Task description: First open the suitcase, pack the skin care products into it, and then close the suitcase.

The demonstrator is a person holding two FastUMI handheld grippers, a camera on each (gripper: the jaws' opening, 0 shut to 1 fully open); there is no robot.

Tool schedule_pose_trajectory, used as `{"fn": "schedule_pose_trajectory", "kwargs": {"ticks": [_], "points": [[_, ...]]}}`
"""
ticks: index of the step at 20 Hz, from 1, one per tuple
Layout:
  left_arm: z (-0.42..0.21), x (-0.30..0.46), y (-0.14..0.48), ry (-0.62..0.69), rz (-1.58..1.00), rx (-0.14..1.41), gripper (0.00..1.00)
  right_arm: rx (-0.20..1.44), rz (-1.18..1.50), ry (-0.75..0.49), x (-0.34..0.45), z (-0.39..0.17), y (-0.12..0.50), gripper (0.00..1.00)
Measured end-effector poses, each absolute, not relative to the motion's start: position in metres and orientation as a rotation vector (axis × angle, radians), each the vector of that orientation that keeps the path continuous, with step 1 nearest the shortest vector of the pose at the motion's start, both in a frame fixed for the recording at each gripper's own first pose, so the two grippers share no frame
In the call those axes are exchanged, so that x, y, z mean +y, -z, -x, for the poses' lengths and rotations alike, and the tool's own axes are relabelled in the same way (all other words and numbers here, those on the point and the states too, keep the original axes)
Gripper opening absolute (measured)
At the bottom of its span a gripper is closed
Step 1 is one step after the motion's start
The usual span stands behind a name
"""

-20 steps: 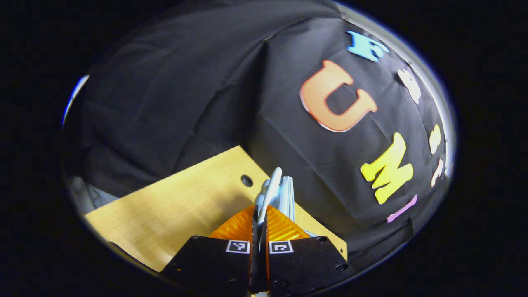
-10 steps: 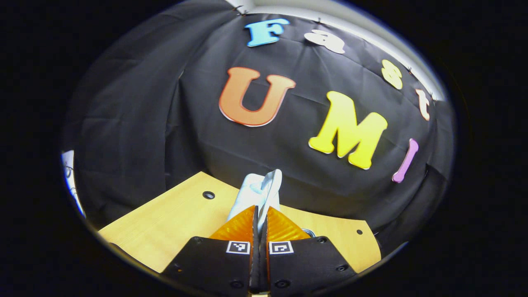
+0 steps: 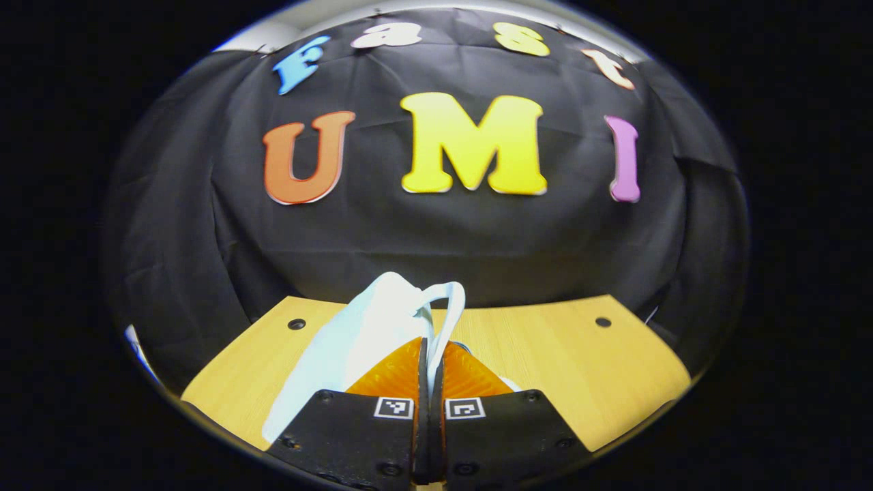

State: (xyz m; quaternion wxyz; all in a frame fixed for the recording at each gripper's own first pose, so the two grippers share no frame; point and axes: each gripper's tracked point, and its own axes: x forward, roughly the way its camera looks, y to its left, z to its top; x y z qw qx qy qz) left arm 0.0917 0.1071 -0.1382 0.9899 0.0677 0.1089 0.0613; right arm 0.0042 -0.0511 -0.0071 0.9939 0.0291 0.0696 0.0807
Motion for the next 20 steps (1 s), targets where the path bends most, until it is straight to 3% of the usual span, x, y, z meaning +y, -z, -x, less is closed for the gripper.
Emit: {"fn": "schedule_pose_trajectory", "kwargs": {"ticks": [7, 12, 13, 14, 15, 16, 17, 19, 20], "points": [[-0.117, 0.060, 0.240, -0.070, -0.326, 0.395, 0.03, 0.197, -0.049, -0.133, -0.082, -0.005, 0.035, 0.78], [-0.123, 0.057, 0.250, -0.109, -0.425, 0.406, 0.06, 0.196, -0.054, -0.110, -0.089, -0.006, 0.035, 0.78], [-0.123, 0.048, 0.258, -0.073, -0.395, 0.442, 0.25, 0.194, -0.055, -0.105, -0.089, -0.007, 0.034, 0.78], [-0.123, 0.043, 0.255, -0.051, -0.348, 0.452, 0.34, 0.184, -0.063, -0.106, -0.087, -0.008, 0.030, 0.78], [-0.121, 0.040, 0.246, -0.048, -0.293, 0.443, 0.54, 0.178, -0.065, -0.100, -0.084, -0.010, 0.026, 0.78], [-0.115, 0.043, 0.232, -0.069, -0.246, 0.419, 0.62, 0.166, -0.068, -0.095, -0.082, -0.011, 0.022, 0.78], [-0.106, 0.047, 0.216, -0.099, -0.205, 0.398, 0.77, 0.156, -0.071, -0.091, -0.078, -0.013, 0.018, 0.78], [-0.084, 0.058, 0.180, -0.161, -0.133, 0.345, 0.95, 0.146, -0.076, -0.080, -0.067, -0.017, 0.016, 0.78], [-0.074, 0.065, 0.155, -0.171, -0.110, 0.303, 0.98, 0.148, -0.081, -0.078, -0.059, -0.019, 0.016, 0.78]]}}
